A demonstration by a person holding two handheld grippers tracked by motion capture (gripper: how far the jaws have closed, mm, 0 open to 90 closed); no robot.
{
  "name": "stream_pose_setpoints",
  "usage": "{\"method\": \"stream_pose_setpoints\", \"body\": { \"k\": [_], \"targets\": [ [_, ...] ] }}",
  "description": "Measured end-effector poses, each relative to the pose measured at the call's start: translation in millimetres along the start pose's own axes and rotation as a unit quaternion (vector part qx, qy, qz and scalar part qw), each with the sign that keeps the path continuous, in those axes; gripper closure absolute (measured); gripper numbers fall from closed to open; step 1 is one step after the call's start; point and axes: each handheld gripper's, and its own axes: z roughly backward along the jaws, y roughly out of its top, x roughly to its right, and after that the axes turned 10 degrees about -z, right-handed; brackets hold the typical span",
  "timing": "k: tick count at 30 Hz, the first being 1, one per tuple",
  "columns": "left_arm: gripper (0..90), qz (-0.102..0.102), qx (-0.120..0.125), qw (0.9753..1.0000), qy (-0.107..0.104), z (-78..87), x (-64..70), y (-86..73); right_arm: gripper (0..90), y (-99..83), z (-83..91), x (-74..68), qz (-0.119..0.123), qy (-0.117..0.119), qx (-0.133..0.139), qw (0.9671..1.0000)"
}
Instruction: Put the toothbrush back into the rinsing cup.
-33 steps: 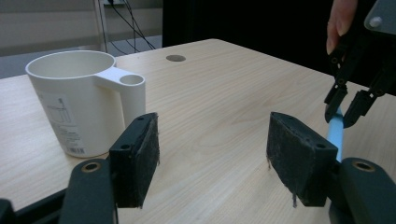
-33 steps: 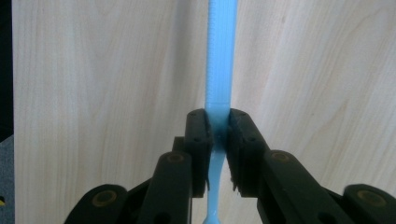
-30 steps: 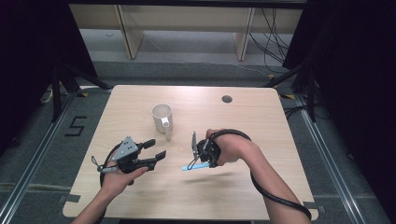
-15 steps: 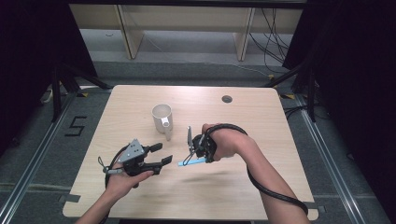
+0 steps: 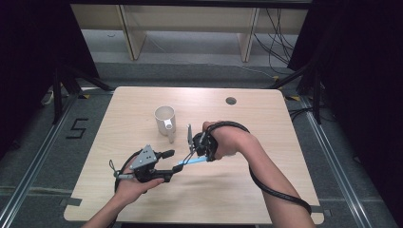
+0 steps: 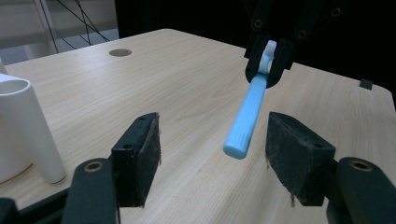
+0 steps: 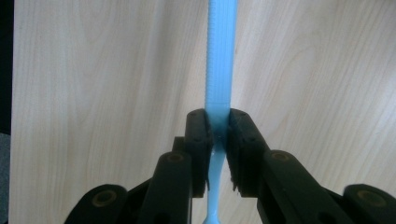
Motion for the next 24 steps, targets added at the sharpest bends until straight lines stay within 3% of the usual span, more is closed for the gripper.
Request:
{"method": "stream_pose_setpoints", "body": {
  "k": [5,6,11,24],
  "targets": [
    [37.2,-0.003,-0.001,1.0000,-0.002,-1.6,-0.1,-0.3,79.3,3.6,3.5,-1.3,-0.003,0.001,0.001,1.0000],
    [37.9,-0.004,0.000,1.0000,-0.004,-1.9,0.2,-0.3,79.3,4.5,3.5,0.0,0.007,-0.001,0.005,1.0000],
    [41.2,-0.008,0.004,0.9997,-0.022,-5.1,2.2,-0.9,79.3,10.3,6.4,-0.4,0.009,-0.003,0.001,1.0000],
    [58.3,-0.008,0.004,0.9993,-0.035,-5.9,1.1,-1.9,79.3,14.6,5.8,-1.1,0.006,0.000,0.000,1.0000]
  ]
}}
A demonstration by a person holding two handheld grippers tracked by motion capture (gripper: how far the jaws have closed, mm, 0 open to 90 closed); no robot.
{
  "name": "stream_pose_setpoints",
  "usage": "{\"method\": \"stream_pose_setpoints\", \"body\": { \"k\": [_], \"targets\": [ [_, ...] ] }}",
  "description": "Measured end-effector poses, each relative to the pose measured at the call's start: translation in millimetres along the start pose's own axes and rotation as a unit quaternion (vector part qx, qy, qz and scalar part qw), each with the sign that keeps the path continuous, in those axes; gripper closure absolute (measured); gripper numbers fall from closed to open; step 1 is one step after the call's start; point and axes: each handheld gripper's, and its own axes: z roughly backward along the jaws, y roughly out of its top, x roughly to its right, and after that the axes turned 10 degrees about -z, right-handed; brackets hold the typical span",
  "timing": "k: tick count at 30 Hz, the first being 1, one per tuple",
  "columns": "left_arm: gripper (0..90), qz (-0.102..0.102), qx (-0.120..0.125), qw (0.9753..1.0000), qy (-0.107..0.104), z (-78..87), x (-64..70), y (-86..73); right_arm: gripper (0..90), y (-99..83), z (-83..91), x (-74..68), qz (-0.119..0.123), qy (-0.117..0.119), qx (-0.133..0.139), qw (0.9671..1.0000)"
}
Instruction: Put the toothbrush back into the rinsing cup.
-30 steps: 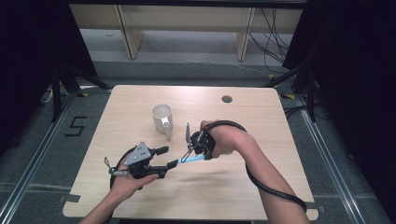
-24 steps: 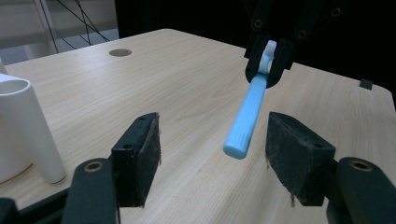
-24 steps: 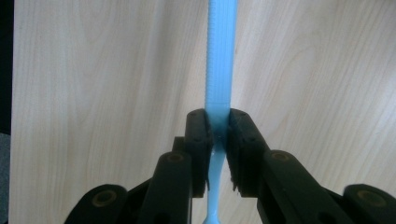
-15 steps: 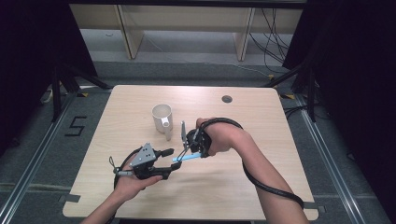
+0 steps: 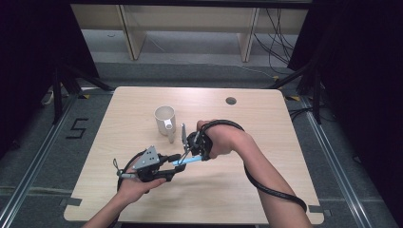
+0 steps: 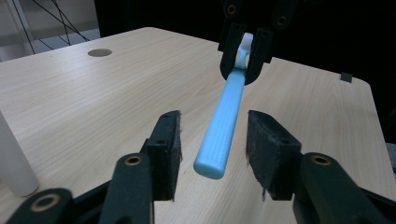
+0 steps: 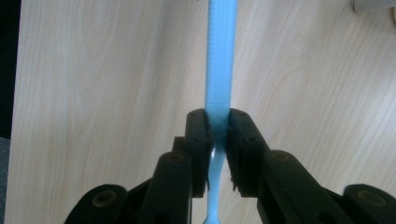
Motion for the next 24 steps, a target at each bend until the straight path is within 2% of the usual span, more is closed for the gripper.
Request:
{"method": "stream_pose_setpoints", "body": {
  "k": [2,3,5,7,10,12,14,16,22,23,24],
  "targets": [
    [60.7,0.001,0.008,0.9999,-0.007,-1.4,-0.4,-0.8,79.3,-0.1,0.9,-0.7,-0.005,0.000,0.000,1.0000],
    [61.6,0.000,0.009,0.9999,-0.010,-1.9,-0.6,-0.9,79.3,0.4,0.8,1.1,0.011,-0.002,0.004,0.9999],
    [63.1,-0.001,0.001,1.0000,-0.008,-1.3,-0.2,-0.7,79.3,1.2,2.5,1.5,0.019,-0.009,-0.004,0.9998],
    [65.2,0.000,0.003,0.9999,-0.013,-1.6,-0.2,-0.8,79.3,0.1,0.9,0.0,0.004,-0.001,0.003,1.0000],
    [67.4,-0.001,0.003,0.9999,-0.016,-1.7,-0.4,-0.7,79.3,0.4,1.5,-0.3,0.004,0.000,-0.002,1.0000],
    [68.7,-0.005,0.003,0.9998,-0.019,-1.5,-0.9,-0.8,79.3,-0.1,-0.7,-0.4,0.006,0.004,0.007,1.0000],
    [69.7,-0.009,0.004,0.9997,-0.024,-1.3,-1.0,-0.6,79.3,-0.2,-0.8,-0.7,0.006,0.004,0.007,0.9999],
    [70.4,-0.009,0.011,0.9995,-0.030,-2.3,-1.2,-0.9,79.3,0.6,0.5,0.3,0.019,0.003,0.000,0.9998],
    [73.0,-0.007,0.009,0.9992,-0.037,-0.6,-1.9,0.0,79.2,0.2,1.5,-1.6,0.011,0.002,-0.006,0.9999],
    [73.4,-0.005,0.012,0.9991,-0.041,-0.4,-2.1,0.3,79.1,0.7,1.7,-0.1,0.023,0.002,-0.004,0.9997],
    [73.7,-0.006,0.013,0.9990,-0.042,-0.3,-2.1,0.4,79.1,0.8,1.9,-0.1,0.024,0.002,-0.005,0.9997]
  ]
}}
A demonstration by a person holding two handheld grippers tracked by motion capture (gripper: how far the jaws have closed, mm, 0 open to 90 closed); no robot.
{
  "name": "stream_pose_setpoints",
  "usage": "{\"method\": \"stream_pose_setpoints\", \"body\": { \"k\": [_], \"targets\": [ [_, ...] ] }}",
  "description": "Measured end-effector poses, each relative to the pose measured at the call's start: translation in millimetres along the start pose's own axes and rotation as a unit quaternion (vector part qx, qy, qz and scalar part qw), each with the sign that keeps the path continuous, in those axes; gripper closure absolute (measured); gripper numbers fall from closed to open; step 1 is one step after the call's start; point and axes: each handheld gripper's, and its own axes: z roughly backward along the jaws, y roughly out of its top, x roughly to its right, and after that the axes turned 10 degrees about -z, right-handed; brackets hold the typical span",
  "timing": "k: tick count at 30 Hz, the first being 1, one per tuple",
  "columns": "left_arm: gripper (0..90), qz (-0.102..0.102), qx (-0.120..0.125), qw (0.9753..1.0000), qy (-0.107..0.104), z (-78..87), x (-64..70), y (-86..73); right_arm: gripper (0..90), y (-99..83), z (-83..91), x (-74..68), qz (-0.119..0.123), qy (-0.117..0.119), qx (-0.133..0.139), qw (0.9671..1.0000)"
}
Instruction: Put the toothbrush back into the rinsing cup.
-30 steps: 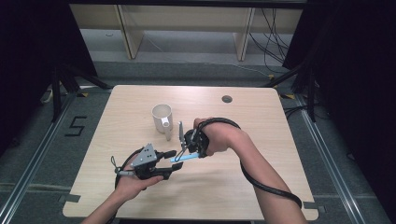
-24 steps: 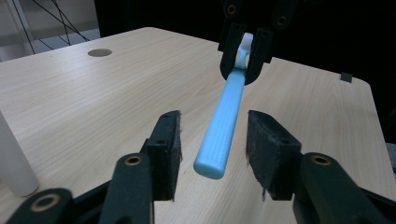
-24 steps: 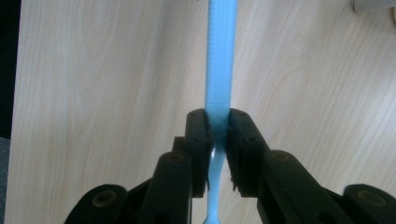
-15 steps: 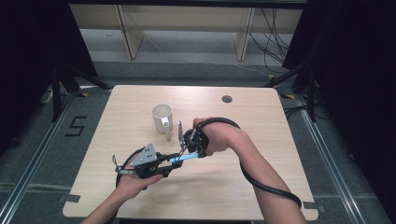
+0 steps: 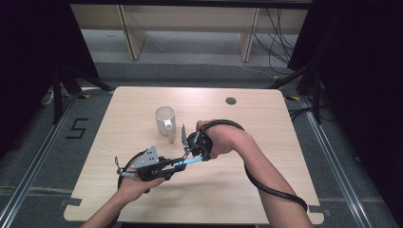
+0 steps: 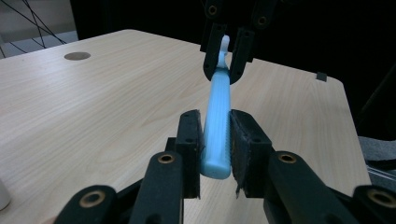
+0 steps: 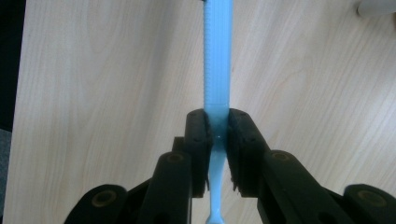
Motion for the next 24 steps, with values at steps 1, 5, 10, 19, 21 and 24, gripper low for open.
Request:
{"method": "stream_pose_setpoints", "body": {
  "k": [1,5,10,19,21,24],
  "targets": [
    [74.3,0.000,0.007,1.0000,-0.005,-0.6,0.0,-0.3,79.0,0.1,0.1,0.0,0.001,-0.001,-0.001,1.0000],
    [76.9,-0.006,0.004,0.9999,-0.010,0.9,0.9,0.9,78.3,0.1,0.0,-1.1,-0.005,-0.004,-0.005,1.0000],
    [77.8,-0.009,0.017,0.9996,-0.019,0.1,0.7,0.5,78.0,0.5,1.2,-1.7,-0.004,-0.006,-0.009,0.9999],
    [78.1,-0.017,0.011,0.9997,-0.013,0.0,2.0,0.4,70.0,-1.3,3.3,-0.1,-0.012,-0.008,0.010,0.9998],
    [78.1,-0.017,0.011,0.9998,-0.004,0.8,1.9,-0.5,66.7,-2.4,4.8,-0.1,-0.018,-0.019,0.028,0.9993],
    [78.1,-0.015,0.012,0.9998,0.003,1.9,1.2,-1.7,64.3,-6.1,8.8,-0.9,-0.039,-0.027,0.044,0.9979]
  ]
}}
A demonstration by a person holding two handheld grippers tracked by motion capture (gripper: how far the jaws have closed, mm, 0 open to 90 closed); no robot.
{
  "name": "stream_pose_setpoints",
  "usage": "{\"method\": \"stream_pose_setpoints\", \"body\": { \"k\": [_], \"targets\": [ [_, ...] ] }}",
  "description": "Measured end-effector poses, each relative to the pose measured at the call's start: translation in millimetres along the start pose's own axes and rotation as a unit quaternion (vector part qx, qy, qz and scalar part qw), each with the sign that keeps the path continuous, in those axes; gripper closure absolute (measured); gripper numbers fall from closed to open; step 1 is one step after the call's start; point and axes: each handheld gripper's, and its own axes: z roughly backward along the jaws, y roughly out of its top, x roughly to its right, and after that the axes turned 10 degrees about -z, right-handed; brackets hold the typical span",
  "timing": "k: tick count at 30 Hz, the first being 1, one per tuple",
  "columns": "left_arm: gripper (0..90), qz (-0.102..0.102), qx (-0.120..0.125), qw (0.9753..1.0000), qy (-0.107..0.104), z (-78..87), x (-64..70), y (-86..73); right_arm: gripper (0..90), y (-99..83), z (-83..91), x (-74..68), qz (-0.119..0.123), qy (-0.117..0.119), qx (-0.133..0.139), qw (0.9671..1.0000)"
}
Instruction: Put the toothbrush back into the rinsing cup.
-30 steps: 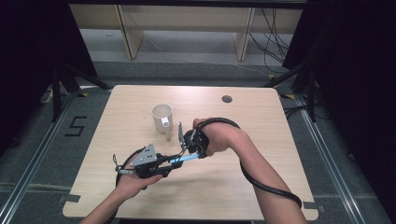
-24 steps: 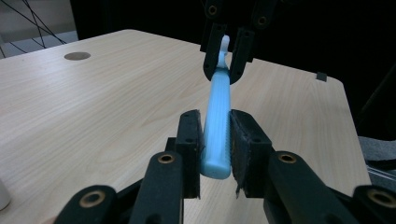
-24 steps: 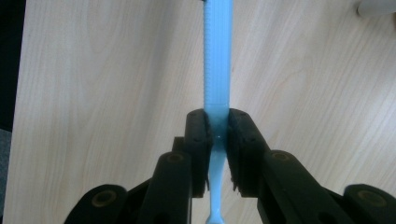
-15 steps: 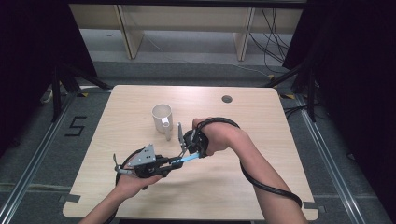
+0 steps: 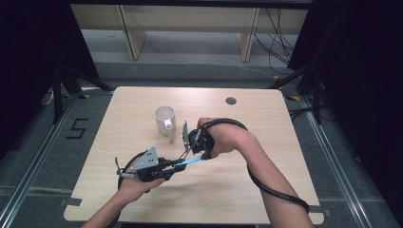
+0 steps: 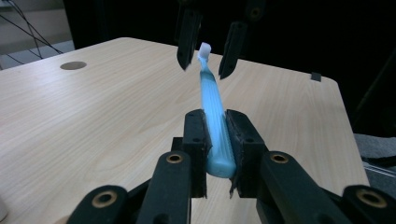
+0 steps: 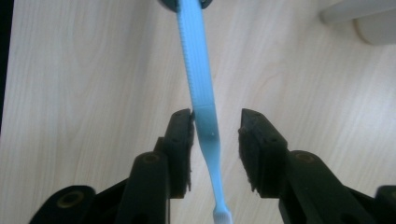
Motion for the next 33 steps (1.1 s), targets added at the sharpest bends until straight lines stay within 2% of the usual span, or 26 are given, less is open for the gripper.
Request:
{"method": "stream_pose_setpoints", "body": {
  "k": [1,2,4,6,7,8,9,10,11,12,13,14,15,17,18,19,21,22,23,24,27,28,29,30,31,33],
  "targets": [
    [78.1,0.000,0.000,1.0000,0.004,0.6,-0.5,-0.7,63.2,-1.2,3.3,0.2,-0.004,-0.005,0.007,1.0000],
    [78.1,0.002,0.002,1.0000,0.009,1.4,-1.0,-1.6,60.7,-6.4,13.3,-0.6,-0.034,-0.031,0.012,0.9989],
    [78.1,0.005,0.011,0.9997,0.022,2.8,-2.7,-3.7,59.4,-11.1,18.6,-0.9,-0.056,-0.045,0.037,0.9967],
    [78.1,0.004,0.012,0.9993,0.036,5.4,-4.1,-4.3,58.7,-17.6,25.1,-0.6,-0.070,-0.064,0.062,0.9935],
    [78.1,0.004,0.012,0.9993,0.036,5.4,-4.1,-4.3,58.7,-17.6,25.1,-0.6,-0.070,-0.064,0.062,0.9935],
    [78.1,0.005,0.016,0.9989,0.043,6.3,-5.0,-4.9,58.2,-21.1,28.2,-1.7,-0.084,-0.069,0.074,0.9913],
    [78.1,0.008,0.021,0.9980,0.060,8.7,-6.8,-5.7,58.2,-27.8,33.0,-6.0,-0.116,-0.076,0.104,0.9848],
    [78.1,0.008,0.021,0.9980,0.060,8.7,-6.8,-5.7,58.2,-27.8,33.0,-6.0,-0.116,-0.076,0.104,0.9848],
    [78.1,0.009,0.028,0.9969,0.073,10.5,-8.7,-6.7,58.2,-34.2,36.0,-8.0,-0.119,-0.084,0.126,0.9813],
    [78.1,0.009,0.028,0.9969,0.073,10.5,-8.7,-6.7,58.2,-34.2,36.0,-8.0,-0.119,-0.084,0.126,0.9813],
    [78.1,0.009,0.028,0.9958,0.086,13.2,-9.5,-6.3,58.1,-39.8,36.3,-11.3,-0.140,-0.084,0.138,0.9769],
    [78.1,0.009,0.028,0.9958,0.086,13.2,-9.5,-6.3,58.1,-39.8,36.3,-11.3,-0.140,-0.084,0.138,0.9769],
    [78.1,0.007,0.041,0.9947,0.094,14.1,-10.6,-6.2,57.3,-44.8,35.0,-13.6,-0.153,-0.088,0.151,0.9726],
    [78.1,0.007,0.042,0.9935,0.105,16.9,-10.7,-5.2,56.3,-49.8,32.4,-16.2,-0.177,-0.085,0.167,0.9663],
    [78.1,0.007,0.042,0.9935,0.105,16.9,-10.7,-5.2,56.3,-49.8,32.4,-16.2,-0.177,-0.085,0.167,0.9663],
    [78.1,0.008,0.048,0.9922,0.114,18.5,-10.7,-4.6,55.7,-54.2,27.8,-16.7,-0.184,-0.081,0.199,0.9591],
    [78.1,0.006,0.054,0.9911,0.122,19.9,-11.0,-3.6,55.7,-58.7,24.1,-17.8,-0.201,-0.080,0.215,0.9522],
    [78.1,0.006,0.054,0.9911,0.122,19.9,-11.0,-3.6,55.7,-58.7,24.1,-17.8,-0.201,-0.080,0.215,0.9522],
    [78.1,0.004,0.057,0.9905,0.125,20.6,-11.3,-3.1,55.5,-62.1,19.7,-19.5,-0.220,-0.081,0.231,0.9442],
    [78.1,0.004,0.060,0.9900,0.128,21.3,-11.4,-2.5,55.5,-62.1,19.7,-19.5,-0.220,-0.081,0.231,0.9442],
    [78.1,0.001,0.069,0.9882,0.137,23.3,-12.0,-0.4,54.9,-66.3,12.7,-19.5,-0.239,-0.092,0.265,0.9294],
    [78.1,0.000,0.073,0.9876,0.139,24.1,-12.4,0.4,54.9,-66.3,12.7,-19.5,-0.239,-0.092,0.265,0.9294],
    [78.1,-0.002,0.080,0.9862,0.145,25.4,-12.7,2.1,54.3,-67.4,9.5,-20.0,-0.267,-0.091,0.289,0.9150],
    [78.2,-0.002,0.080,0.9862,0.145,25.4,-12.7,2.1,54.4,-67.9,7.8,-20.9,-0.281,-0.092,0.298,0.9077],
    [78.2,-0.003,0.083,0.9855,0.148,26.0,-12.8,2.9,54.4,-67.9,7.8,-20.9,-0.281,-0.092,0.298,0.9077],
    [78.1,-0.006,0.088,0.9845,0.152,27.4,-13.3,4.4,54.3,-68.9,4.6,-20.9,-0.291,-0.092,0.309,0.9007]
  ]
}}
